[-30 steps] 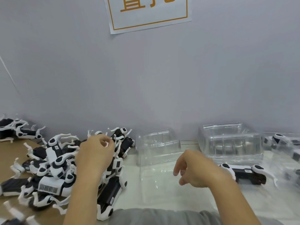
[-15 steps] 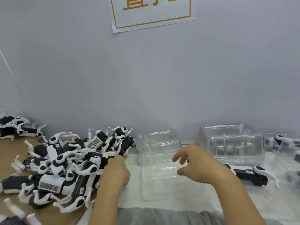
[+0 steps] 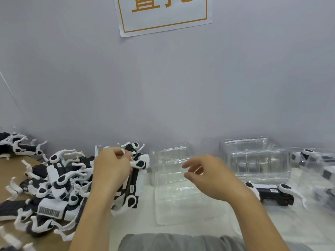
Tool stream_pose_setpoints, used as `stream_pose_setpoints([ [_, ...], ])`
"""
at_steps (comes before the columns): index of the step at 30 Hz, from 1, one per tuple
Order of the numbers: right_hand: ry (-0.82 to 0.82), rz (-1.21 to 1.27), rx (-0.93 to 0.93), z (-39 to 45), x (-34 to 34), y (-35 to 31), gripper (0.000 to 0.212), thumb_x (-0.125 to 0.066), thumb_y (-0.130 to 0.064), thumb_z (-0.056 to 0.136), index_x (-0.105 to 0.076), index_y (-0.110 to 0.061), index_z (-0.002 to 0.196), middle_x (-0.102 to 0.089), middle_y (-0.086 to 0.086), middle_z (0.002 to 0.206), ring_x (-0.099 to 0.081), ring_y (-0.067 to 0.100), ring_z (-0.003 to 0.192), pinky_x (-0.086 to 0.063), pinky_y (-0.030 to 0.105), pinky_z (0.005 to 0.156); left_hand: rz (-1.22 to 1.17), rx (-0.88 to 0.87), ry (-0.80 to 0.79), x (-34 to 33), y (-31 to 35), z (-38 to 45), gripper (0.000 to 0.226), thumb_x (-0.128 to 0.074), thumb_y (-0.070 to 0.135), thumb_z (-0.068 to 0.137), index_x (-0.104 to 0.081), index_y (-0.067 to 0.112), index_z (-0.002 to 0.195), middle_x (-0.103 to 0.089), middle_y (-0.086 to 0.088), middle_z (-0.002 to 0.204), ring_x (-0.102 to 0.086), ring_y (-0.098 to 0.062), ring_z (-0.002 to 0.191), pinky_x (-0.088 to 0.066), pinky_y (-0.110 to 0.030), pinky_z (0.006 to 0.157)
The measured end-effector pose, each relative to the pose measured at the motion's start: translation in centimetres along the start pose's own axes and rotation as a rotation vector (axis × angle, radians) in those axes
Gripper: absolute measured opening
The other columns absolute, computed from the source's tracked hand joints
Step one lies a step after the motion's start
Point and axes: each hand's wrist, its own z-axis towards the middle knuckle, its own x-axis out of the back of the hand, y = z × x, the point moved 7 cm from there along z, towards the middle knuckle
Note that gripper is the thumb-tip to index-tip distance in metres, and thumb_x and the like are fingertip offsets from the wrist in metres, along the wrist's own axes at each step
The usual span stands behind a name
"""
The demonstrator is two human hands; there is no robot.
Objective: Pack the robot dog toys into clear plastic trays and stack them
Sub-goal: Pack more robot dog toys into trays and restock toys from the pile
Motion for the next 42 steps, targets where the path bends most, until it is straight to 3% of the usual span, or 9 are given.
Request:
stream_pose_setpoints([
  [8, 0.019, 0.309, 0.157, 0.1, -2.5, -3.9, 0.076, -0.070, -0.060, 0.080, -0.033, -0.046, 0.145, -0.050, -0.028, 0.127, -0.052, -0.005, 0.113, -0.045, 0.020, 0.092, -0.922, 0.082, -0.015, -1.3, 2.0, -0.7, 0.020, -0.057, 0.005, 0.099, -0.065, 0.003, 0.080, -0.070, 0.003, 0.063, -0.065, -0.010, 0.057, -0.056, -0.018, 0.059],
  [13, 0.339, 0.320, 0.271, 0.0, -1.2, -4.5, 0.048, -0.072, -0.036, 0.084, -0.044, -0.045, 0.122, -0.060, -0.020, 0.102, -0.058, 0.006, 0.095, -0.053, 0.027, 0.077, -1.245, 0.242, -0.246, -5.4, 2.9, -1.9, 0.015, -0.056, 0.003, 0.097, -0.064, 0.000, 0.086, -0.069, -0.005, 0.075, -0.070, -0.013, 0.067, -0.057, -0.019, 0.062],
  [16, 0.369, 0.244, 0.239, 0.2, -0.3, -3.1, 0.043, -0.068, -0.021, 0.086, -0.049, -0.041, 0.119, -0.061, -0.017, 0.102, -0.058, 0.007, 0.089, -0.050, 0.027, 0.074, -1.049, 0.195, -0.308, -6.1, 2.8, -2.3, 0.007, -0.062, -0.001, 0.091, -0.067, 0.004, 0.092, -0.072, -0.005, 0.077, -0.071, -0.016, 0.072, -0.058, -0.024, 0.066],
  [19, 0.297, 0.230, 0.193, 0.4, 0.5, -1.7, 0.044, -0.069, -0.011, 0.083, -0.057, -0.038, 0.115, -0.062, -0.015, 0.100, -0.059, 0.006, 0.087, -0.047, 0.023, 0.074, -0.678, 0.029, -0.268, -5.4, 2.5, -2.2, 0.038, -0.065, 0.000, 0.090, -0.067, 0.029, 0.114, -0.071, -0.001, 0.110, -0.070, -0.016, 0.094, -0.055, -0.029, 0.077],
  [22, 0.184, 0.262, 0.200, 0.3, 0.5, -1.4, 0.045, -0.069, -0.003, 0.081, -0.062, -0.038, 0.109, -0.062, -0.016, 0.095, -0.060, 0.003, 0.080, -0.045, 0.013, 0.066, -0.740, -0.061, -0.417, -6.0, 3.6, -2.9, 0.046, -0.058, 0.010, 0.096, -0.065, 0.048, 0.120, -0.064, 0.009, 0.127, -0.066, -0.013, 0.112, -0.052, -0.030, 0.086],
  [29, 0.091, 0.250, 0.211, 0.1, 0.0, -1.5, 0.049, -0.075, -0.006, 0.081, -0.059, -0.036, 0.116, -0.066, -0.013, 0.105, -0.066, 0.009, 0.076, -0.052, 0.017, 0.064, -0.690, -0.084, -0.389, -6.4, 3.5, -2.7, 0.027, -0.058, 0.011, 0.099, -0.080, 0.024, 0.092, -0.076, -0.006, 0.098, -0.070, -0.014, 0.082, -0.054, -0.021, 0.062],
  [33, 0.246, 0.059, 0.241, 0.2, 0.5, -1.9, 0.037, -0.078, -0.019, 0.079, -0.064, -0.033, 0.111, -0.063, -0.019, 0.103, -0.059, 0.006, 0.095, -0.050, 0.031, 0.085, -0.721, -0.038, -0.346, -6.7, 2.8, -2.5, 0.023, -0.061, 0.012, 0.098, -0.080, 0.023, 0.090, -0.077, -0.004, 0.092, -0.074, -0.016, 0.080, -0.056, -0.023, 0.062],
  [38, 0.328, 0.039, 0.148, 0.4, 1.1, -0.7, 0.033, -0.072, -0.020, 0.084, -0.058, -0.038, 0.108, -0.063, -0.020, 0.088, -0.059, 0.011, 0.080, -0.052, 0.039, 0.076, -0.695, -0.012, -0.277, -7.6, 1.1, -2.0, 0.015, -0.062, 0.027, 0.097, -0.075, 0.022, 0.103, -0.078, 0.002, 0.098, -0.073, -0.013, 0.094, -0.056, -0.028, 0.078],
  [42, 0.415, -0.045, 0.066, 0.3, 2.3, 0.7, 0.032, -0.069, -0.024, 0.088, -0.060, -0.032, 0.117, -0.054, -0.015, 0.103, -0.049, 0.016, 0.103, -0.044, 0.042, 0.093, -0.351, -0.020, -0.245, -9.1, -2.5, -1.7, 0.014, -0.061, 0.018, 0.098, -0.069, 0.021, 0.109, -0.072, 0.008, 0.110, -0.064, -0.009, 0.110, -0.048, -0.029, 0.097],
])
